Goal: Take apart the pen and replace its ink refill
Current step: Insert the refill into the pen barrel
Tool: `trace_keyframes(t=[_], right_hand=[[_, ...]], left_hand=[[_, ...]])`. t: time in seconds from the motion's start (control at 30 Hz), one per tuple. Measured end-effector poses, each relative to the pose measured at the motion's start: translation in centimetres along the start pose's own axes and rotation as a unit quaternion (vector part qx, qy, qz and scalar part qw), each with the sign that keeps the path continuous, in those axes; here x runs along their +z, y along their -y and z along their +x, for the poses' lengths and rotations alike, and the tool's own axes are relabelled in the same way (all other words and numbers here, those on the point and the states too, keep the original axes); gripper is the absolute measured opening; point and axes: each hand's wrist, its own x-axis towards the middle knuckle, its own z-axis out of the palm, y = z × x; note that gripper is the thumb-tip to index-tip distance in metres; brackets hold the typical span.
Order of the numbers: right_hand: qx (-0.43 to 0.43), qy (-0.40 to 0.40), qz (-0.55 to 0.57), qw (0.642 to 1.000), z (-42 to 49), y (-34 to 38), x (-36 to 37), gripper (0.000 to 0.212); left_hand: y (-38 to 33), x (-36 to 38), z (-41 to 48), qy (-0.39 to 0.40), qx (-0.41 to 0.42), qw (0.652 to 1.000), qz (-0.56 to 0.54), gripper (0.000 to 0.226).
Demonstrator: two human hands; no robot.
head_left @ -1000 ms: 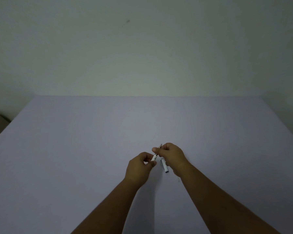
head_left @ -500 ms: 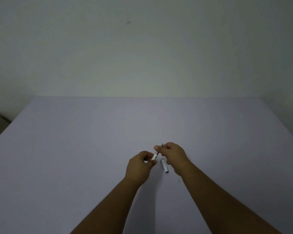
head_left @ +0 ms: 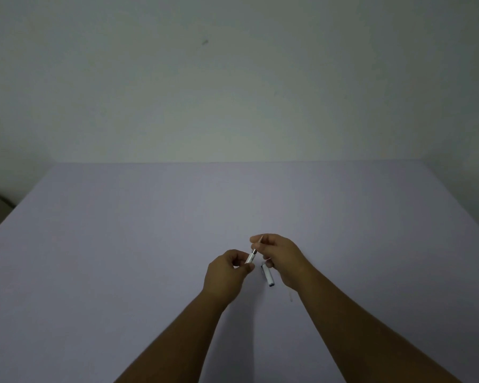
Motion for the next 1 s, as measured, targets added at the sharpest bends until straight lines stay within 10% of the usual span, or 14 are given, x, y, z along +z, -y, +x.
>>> trace_keyframes(t=[0.47, 0.63, 0.77, 1.0], right_hand=[[0.04, -0.05, -0.095, 0.993, 0.13, 0.25, 0.19, 0.034], [0.016, -0.012, -0.013, 1.0, 0.0, -0.12, -0.22, 0.008], [0.037, -0.05, -0.067, 0.996, 0.02, -0.25, 0.32, 0.038], [0.019, -0.049, -0.021, 0.998, 0.18, -0.2, 0.16, 0.013]], left_hand=[[-0.45, 0.35, -0.38, 0.011, 0.009, 1.0, 0.01, 0.012], [-0.48, 0.15, -0.26, 0.005, 0.002, 1.0, 0.012, 0.011], [-0.6, 0.31, -0.34, 0.005, 0.012, 1.0, 0.022, 0.012], [-0.67, 0.62, -0.26, -0.027, 0.023, 0.997, 0.071, 0.012]])
